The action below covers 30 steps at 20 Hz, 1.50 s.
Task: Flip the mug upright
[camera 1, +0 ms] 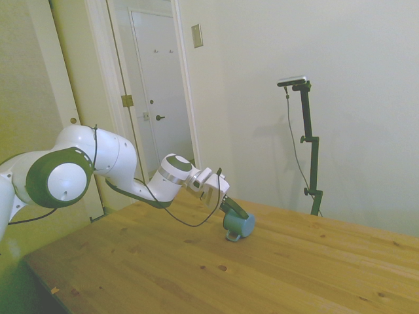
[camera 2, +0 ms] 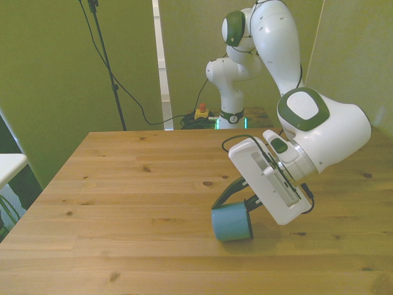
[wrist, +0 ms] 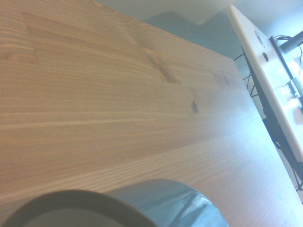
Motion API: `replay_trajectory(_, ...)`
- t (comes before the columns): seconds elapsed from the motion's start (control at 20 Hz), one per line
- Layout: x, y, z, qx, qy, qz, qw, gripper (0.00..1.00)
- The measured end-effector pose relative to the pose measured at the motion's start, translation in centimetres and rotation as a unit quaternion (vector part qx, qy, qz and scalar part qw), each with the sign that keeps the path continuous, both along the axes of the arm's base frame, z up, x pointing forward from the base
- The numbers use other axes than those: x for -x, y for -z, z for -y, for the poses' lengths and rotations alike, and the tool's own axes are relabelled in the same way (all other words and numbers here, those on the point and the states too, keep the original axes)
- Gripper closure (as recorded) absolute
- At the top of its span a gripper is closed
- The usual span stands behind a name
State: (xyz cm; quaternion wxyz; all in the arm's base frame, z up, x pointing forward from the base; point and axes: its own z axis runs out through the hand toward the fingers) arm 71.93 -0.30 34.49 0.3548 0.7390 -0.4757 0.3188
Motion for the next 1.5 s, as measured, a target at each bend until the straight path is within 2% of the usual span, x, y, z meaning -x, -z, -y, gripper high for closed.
replay_trajectory(0.4, -0.1, -0.4, -0.2, -0.002, -0.001, 0.004, 1.0000, 1.00)
replay_trajectory(0.65, -0.1, -1.8, -0.4, -0.008, -0.001, 0.013, 0.9999, 1.00)
replay_trajectory(0.75, 0.2, -2.7, -0.6, -0.024, 0.001, 0.018, 0.9995, 1.00)
replay_trajectory(0.9, 0.9, -4.8, -1.1, -0.094, -0.011, 0.025, 0.9952, 1.00)
replay_trajectory(1.05, 2.4, -7.5, -0.6, -0.165, -0.035, 0.038, 0.9849, 1.00)
replay_trajectory(1.2, 4.2, -10.0, 0.0, -0.236, -0.062, 0.047, 0.9686, 1.00)
replay_trajectory(1.35, 6.1, -11.4, 0.1, -0.305, -0.092, 0.046, 0.9467, 1.00)
replay_trajectory(1.5, 8.2, -11.2, 0.4, -0.377, -0.114, 0.031, 0.9187, 1.00)
